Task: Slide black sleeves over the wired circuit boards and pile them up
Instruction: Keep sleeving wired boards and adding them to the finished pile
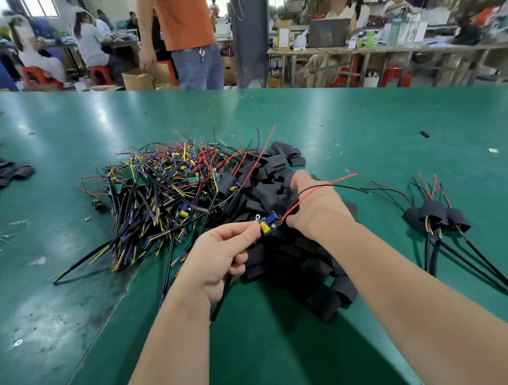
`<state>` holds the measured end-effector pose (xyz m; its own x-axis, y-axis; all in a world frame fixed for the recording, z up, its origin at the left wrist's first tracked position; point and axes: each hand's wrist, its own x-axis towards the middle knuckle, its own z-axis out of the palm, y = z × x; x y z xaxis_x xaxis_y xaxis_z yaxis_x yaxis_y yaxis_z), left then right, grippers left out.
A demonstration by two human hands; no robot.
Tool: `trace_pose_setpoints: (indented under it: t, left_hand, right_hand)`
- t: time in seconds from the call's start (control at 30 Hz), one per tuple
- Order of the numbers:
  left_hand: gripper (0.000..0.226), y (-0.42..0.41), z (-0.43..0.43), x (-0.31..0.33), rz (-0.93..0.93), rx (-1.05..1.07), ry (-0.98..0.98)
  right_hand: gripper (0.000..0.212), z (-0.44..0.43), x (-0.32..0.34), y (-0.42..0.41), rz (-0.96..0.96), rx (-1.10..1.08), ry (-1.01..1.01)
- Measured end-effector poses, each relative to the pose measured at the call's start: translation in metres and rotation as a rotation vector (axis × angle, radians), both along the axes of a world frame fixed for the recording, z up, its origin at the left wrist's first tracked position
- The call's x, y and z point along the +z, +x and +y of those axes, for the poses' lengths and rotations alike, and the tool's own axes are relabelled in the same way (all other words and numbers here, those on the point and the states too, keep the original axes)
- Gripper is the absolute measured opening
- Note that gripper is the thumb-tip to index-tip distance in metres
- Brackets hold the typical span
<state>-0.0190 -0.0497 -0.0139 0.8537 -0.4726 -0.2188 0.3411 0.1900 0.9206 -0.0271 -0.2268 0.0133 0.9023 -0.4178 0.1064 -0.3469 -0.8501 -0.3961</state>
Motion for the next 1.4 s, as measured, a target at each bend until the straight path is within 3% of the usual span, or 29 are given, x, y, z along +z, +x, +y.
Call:
trace_pose_setpoints:
  t: [0.07, 0.13, 0.3, 0.43, 0.6, 0.77, 0.9, 1.1, 1.4]
  left_hand:
    - [0.013, 0.001, 0.001, 0.000, 0.033, -0.004, -0.018]
    - [0.016, 0.001, 0.002, 0.001, 0.064, -0.019, -0.035]
    - [0.018, 0.002, 0.002, 0.005, 0.131, -0.055, -0.091]
    - [0.013, 0.000, 0.001, 0.005, 0.129, -0.112, -0.082]
    - [0.013, -0.001, 0.002, 0.004, 0.109, -0.146, -0.053]
    - [0.013, -0.001, 0.001, 0.002, 0.077, -0.156, -0.028]
    - [0.014, -0.001, 0.001, 0.002, 0.073, -0.126, -0.024]
    - [0.018, -0.001, 0.001, 0.001, 0.077, -0.080, 0.001]
    - [0.015, -0.004, -0.001, -0.001, -0.006, -0.170, 0.009]
  right_hand:
    - [0.050, -0.008, 0.001, -0.017, -0.199, -0.005, 0.156]
    - [0.042, -0.018, 0.004, -0.039, -0.364, 0.028, 0.386]
    - [0.022, -0.047, -0.006, -0.083, -0.728, 0.051, 1.553]
    - [0.023, -0.050, -0.011, -0.095, -0.921, -0.079, 1.927]
    - [0.018, -0.037, -0.007, -0.094, -0.981, -0.133, 1.996]
    - [0.027, -0.032, 0.001, -0.098, -0.908, -0.009, 1.967]
    - [0.016, -0.026, 0.006, -0.101, -0.902, 0.018, 1.966]
    - [0.018, -0.018, 0.006, -0.101, -0.894, 0.064, 1.936]
    - [0.032, -0.016, -0.003, -0.098, -0.870, 0.117, 1.709]
